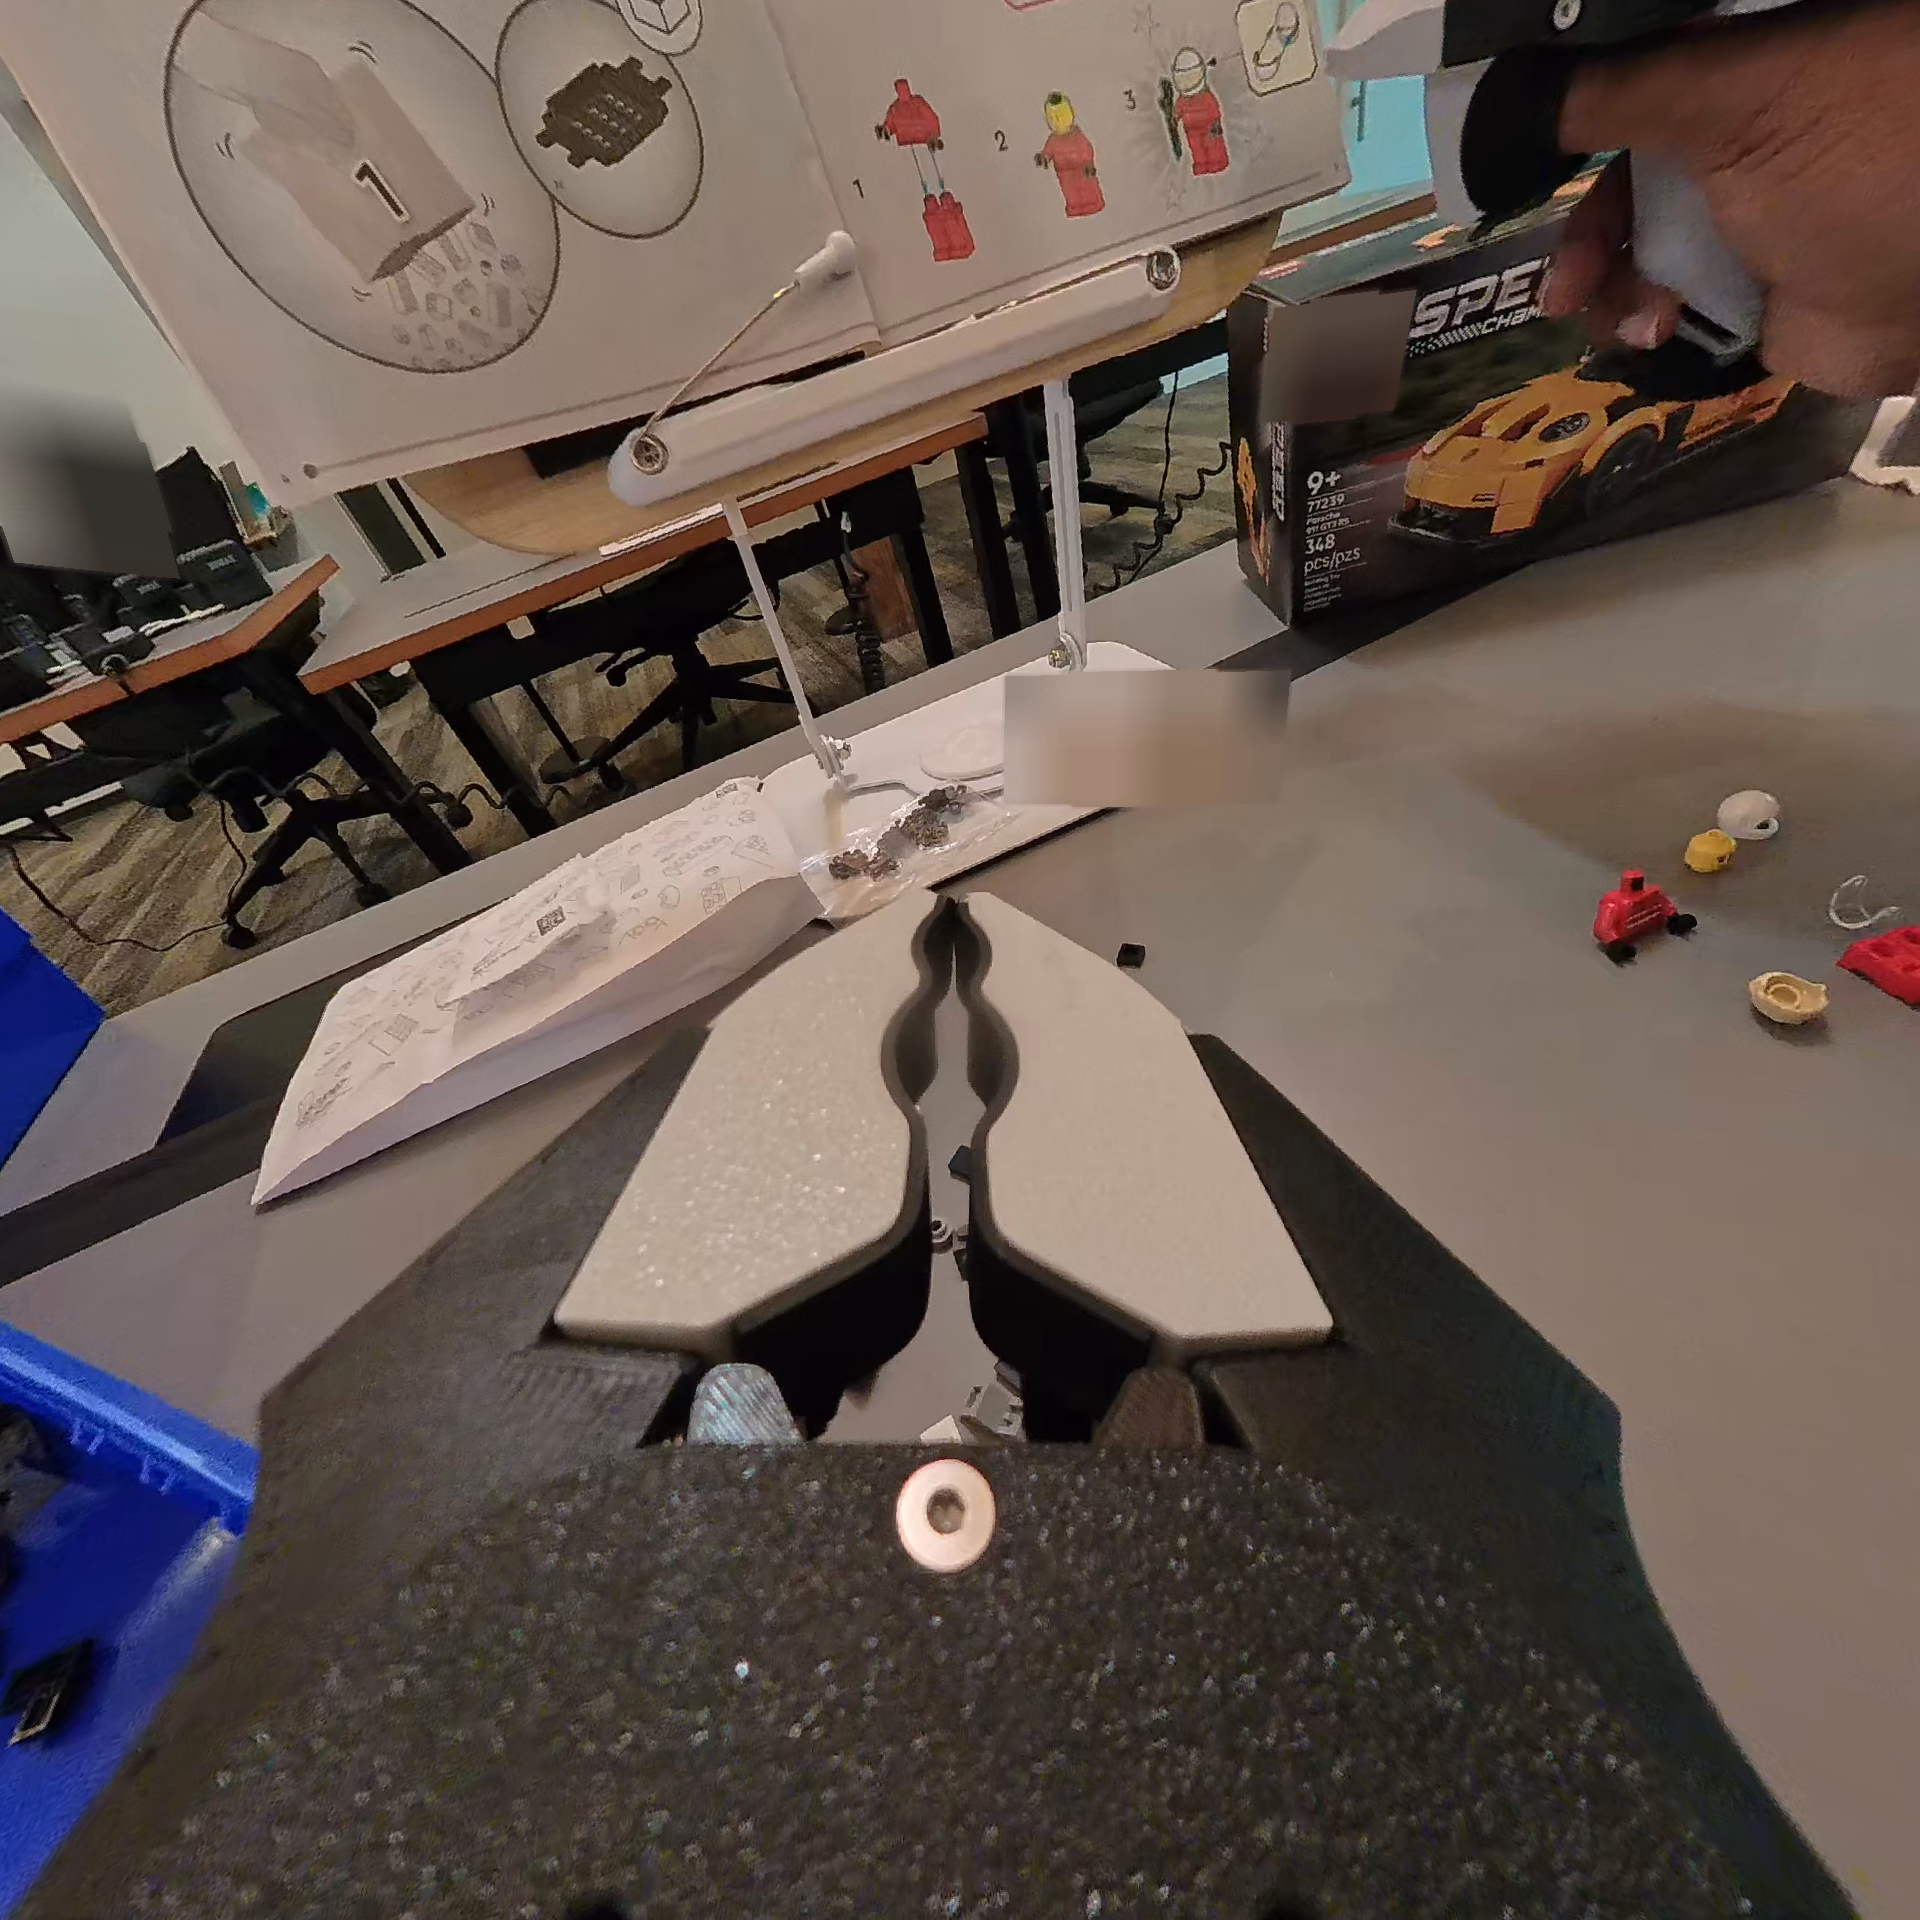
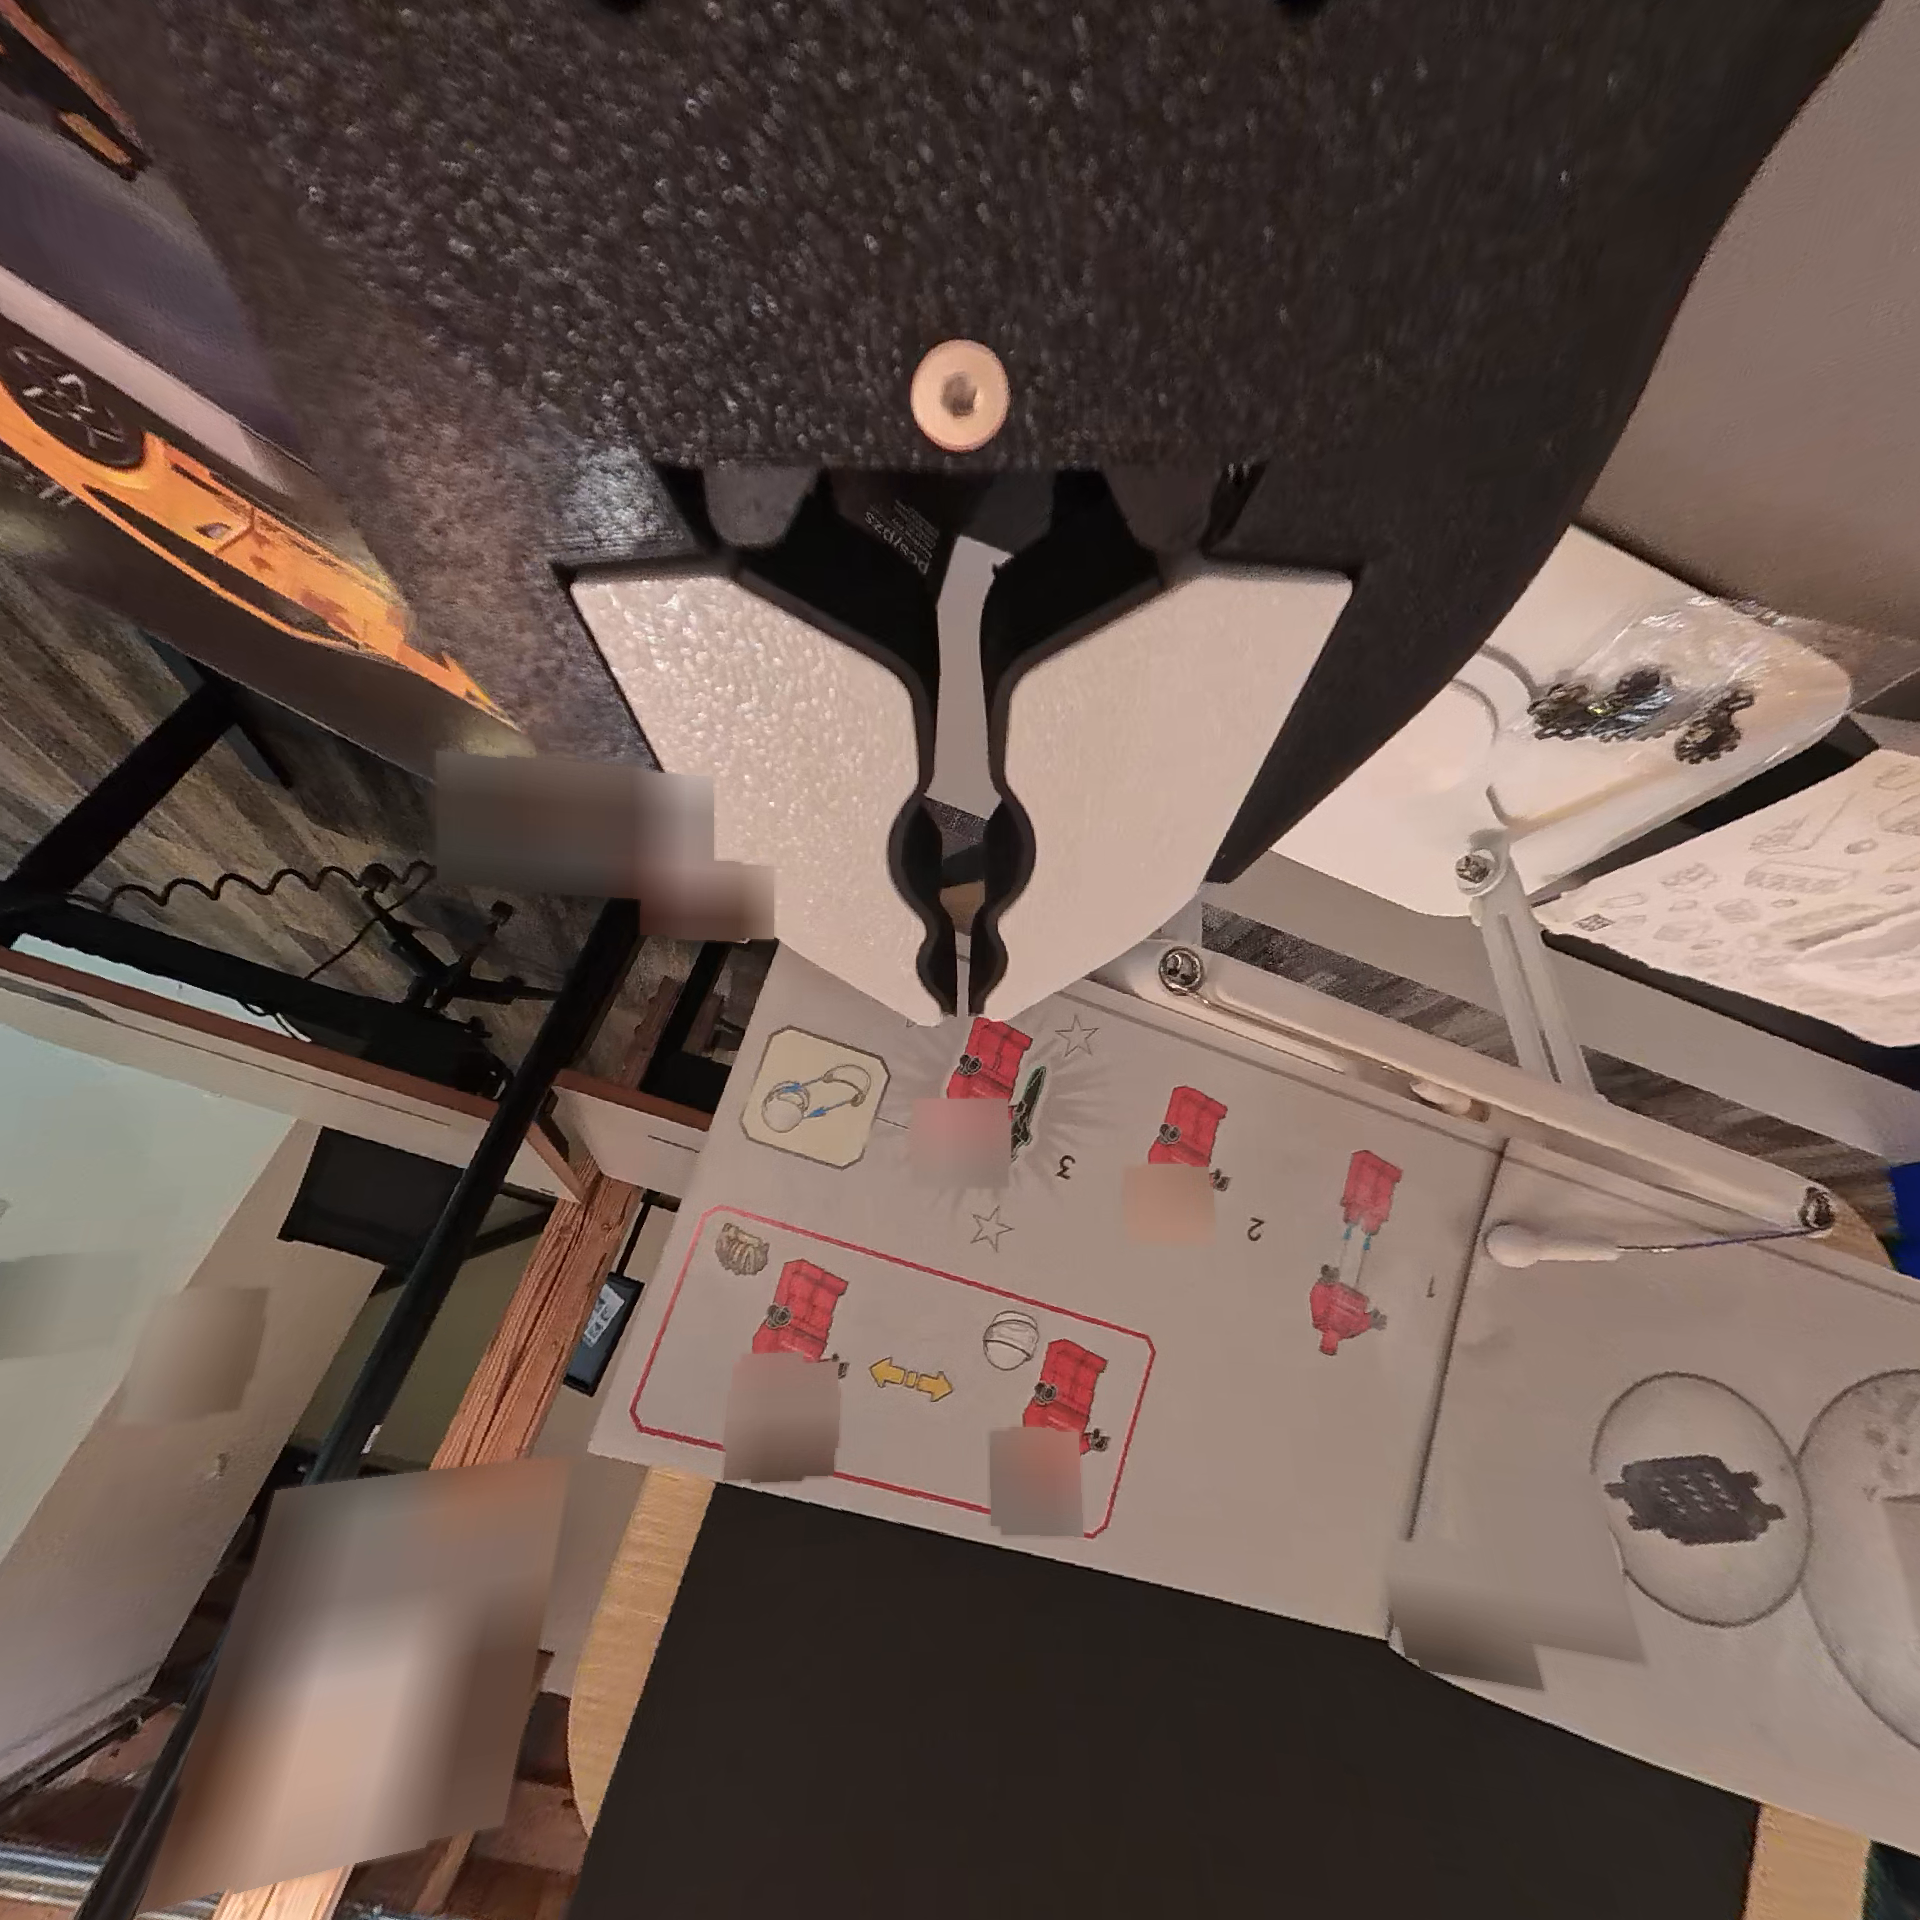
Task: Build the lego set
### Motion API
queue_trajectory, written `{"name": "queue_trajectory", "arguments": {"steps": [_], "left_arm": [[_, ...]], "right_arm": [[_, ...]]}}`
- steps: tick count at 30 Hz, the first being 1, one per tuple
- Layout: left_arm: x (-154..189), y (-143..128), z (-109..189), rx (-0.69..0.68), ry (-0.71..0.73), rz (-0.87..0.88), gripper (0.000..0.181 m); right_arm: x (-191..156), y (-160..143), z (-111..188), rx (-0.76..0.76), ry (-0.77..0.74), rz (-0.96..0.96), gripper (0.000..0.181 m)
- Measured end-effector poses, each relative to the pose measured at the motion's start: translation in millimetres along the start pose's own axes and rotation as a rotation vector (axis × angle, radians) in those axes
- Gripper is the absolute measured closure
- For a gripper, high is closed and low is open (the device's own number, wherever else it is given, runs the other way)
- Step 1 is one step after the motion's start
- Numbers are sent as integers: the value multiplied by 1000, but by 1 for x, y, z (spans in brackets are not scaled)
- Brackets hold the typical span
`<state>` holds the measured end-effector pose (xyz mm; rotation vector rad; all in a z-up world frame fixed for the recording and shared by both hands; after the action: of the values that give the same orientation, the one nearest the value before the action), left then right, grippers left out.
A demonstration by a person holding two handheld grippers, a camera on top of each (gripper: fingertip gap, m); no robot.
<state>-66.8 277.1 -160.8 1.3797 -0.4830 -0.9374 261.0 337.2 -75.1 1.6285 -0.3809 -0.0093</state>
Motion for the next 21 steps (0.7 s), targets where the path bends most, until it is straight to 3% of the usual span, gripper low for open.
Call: {"name": "queue_trajectory", "arguments": {"steps": [10,16,21], "left_arm": [[1,-1,0,0,-4,4,181],[1,-2,-1,-3,-10,14,181],[5,1,4,10,-71,36,181]], "right_arm": [[2,9,26,20,40,-49,176],[2,9,55,-2,55,-59,175],[-8,-2,99,-105,199,-200,172]]}}
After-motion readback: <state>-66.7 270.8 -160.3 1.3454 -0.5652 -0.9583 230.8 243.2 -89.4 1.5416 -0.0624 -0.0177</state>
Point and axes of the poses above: each gripper's, where its closed fingertips meet, z back along the fingers, y out of its top, x = y × z across the jaws, the point moved 8 cm from there along z, back along the fingers, and after that the axes turned 9 degrees about -y, right-handed, at the moved point
